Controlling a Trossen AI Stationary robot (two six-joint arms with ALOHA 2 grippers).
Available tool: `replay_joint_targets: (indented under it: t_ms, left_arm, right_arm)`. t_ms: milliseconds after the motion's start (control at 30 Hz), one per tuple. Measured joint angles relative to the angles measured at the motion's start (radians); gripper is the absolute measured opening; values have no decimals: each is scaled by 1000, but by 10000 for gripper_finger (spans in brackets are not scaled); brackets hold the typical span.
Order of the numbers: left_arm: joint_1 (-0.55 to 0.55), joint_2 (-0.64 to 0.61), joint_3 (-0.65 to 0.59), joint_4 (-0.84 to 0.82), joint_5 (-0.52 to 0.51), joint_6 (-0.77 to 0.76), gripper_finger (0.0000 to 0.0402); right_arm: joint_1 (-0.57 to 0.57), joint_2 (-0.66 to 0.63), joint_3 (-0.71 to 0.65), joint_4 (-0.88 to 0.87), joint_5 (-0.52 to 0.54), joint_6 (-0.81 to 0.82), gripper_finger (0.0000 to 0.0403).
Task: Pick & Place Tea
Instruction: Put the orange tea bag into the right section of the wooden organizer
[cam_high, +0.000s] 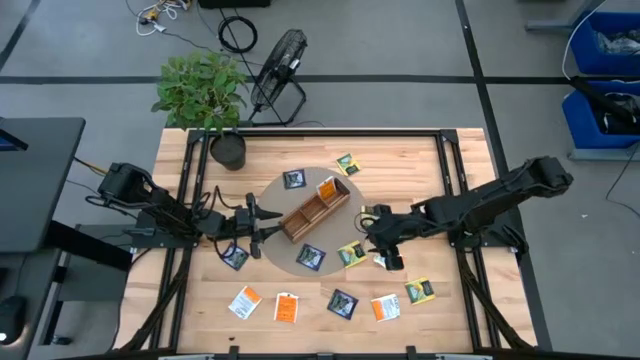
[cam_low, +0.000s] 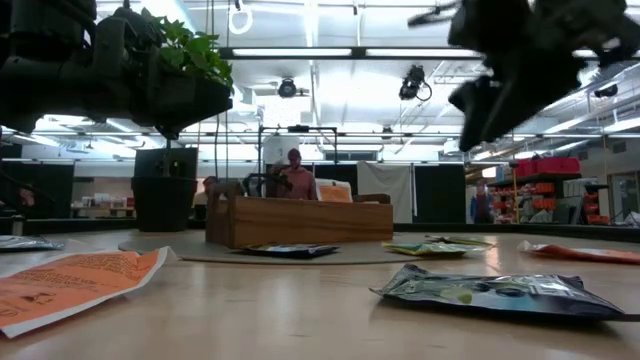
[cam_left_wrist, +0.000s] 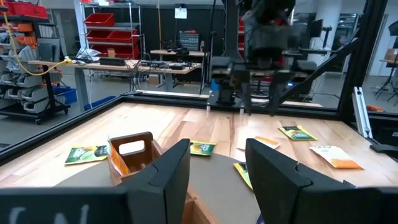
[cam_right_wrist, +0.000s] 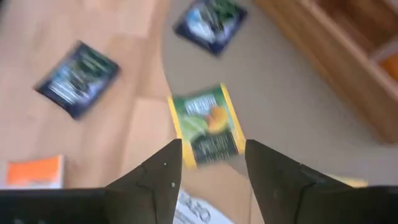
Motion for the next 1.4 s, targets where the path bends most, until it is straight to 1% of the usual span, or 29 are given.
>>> replay_joint_targets:
  t_ms: [133, 267, 367, 467, 533, 633, 767, 900, 1033, 1167, 1267, 1400]
  left_arm:
    - [0, 0, 0, -8, 0, 0, 163]
    - [0, 0, 0, -6, 0, -5, 163]
    - [0, 0, 0, -10, 0, -7, 163]
    - [0, 0, 0, -9, 0, -7, 163]
    - [0, 0, 0, -9, 0, -7, 163]
    - [0, 0, 0, -13, 0, -8, 163]
    - [0, 0, 0, -13, 0, -8, 163]
    - [0, 0, 0, -13, 0, -8, 163]
    - [0, 0, 0, -14, 0, -19, 163]
    - [0, 0, 0, -13, 0, -26, 163]
    - [0, 0, 0, -13, 0, -27, 163]
    - [0, 0, 0, -13, 0, -27, 163]
  right_arm:
    - [-1, 12, -38, -34, 6, -34, 185]
    - [-8, 12, -62, -62, 14, -24, 185]
    - [-8, 19, -66, -157, 34, 27, 185]
    - [-10, 32, -66, -211, 35, 72, 185]
    - [-3, 45, -66, -199, 27, 78, 185]
    - [15, 71, -66, -147, 26, 40, 185]
    - [19, 140, -65, -143, 79, -17, 185]
    - [32, 210, -65, -110, 98, -86, 185]
    - [51, 230, -59, -104, 139, -122, 185]
    - [74, 224, -61, -133, 222, -98, 182]
    - [85, 201, -51, -173, 212, -87, 172]
    - [94, 177, -5, -186, 145, -92, 161]
